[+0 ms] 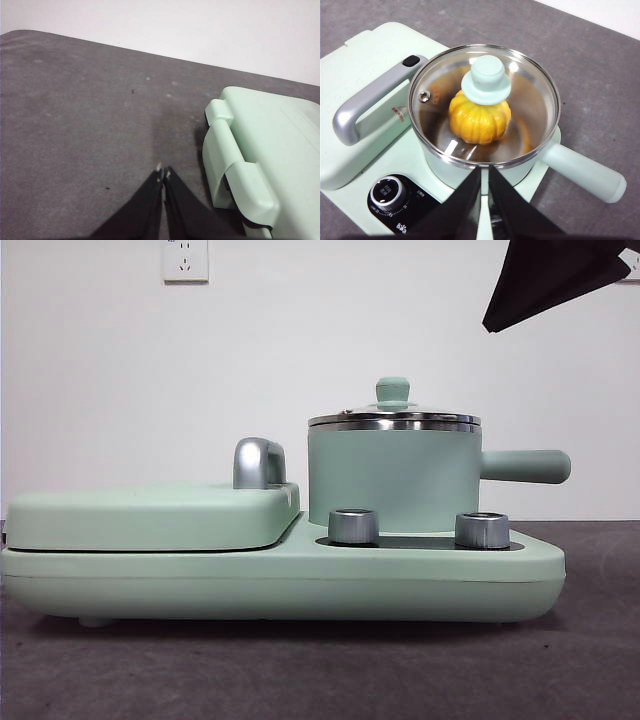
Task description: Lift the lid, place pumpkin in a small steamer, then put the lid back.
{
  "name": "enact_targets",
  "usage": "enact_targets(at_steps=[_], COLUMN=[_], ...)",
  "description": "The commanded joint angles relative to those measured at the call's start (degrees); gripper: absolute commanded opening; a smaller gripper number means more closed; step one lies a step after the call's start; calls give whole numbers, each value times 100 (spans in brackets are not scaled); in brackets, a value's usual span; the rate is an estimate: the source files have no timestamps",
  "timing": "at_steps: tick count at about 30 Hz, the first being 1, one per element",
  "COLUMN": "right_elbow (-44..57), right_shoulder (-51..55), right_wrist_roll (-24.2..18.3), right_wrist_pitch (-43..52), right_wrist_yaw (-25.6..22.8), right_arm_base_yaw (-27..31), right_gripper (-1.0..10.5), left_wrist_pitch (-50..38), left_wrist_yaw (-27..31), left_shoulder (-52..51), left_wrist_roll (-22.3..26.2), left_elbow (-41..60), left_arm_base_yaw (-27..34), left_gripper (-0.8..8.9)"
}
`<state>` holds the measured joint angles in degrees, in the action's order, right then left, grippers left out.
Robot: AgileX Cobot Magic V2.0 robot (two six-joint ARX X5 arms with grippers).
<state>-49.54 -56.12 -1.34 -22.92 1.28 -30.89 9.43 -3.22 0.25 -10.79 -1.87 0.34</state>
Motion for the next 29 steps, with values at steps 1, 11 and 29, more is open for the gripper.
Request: enact_targets(at_steps=[1, 11, 29], right_elbow=[-44, 979, 3191], right_shoulder=[111, 1182, 3807], right_wrist_roll=[-66, 168, 262], right_wrist_pitch=[105, 378, 861], right_wrist_yaw=[4, -107, -90], right_arm_base_yaw=[20, 750, 2658], right_gripper=[21, 21, 21], left_wrist_pitch=[-42, -44, -44], left_wrist_yaw=[9, 11, 11], left_shoulder=[-7, -7, -7], left_wrist_roll=[-44, -44, -44], left_elbow=[114, 114, 114], left_arm_base_yaw=[2, 2, 2], left_gripper=[7, 7, 7])
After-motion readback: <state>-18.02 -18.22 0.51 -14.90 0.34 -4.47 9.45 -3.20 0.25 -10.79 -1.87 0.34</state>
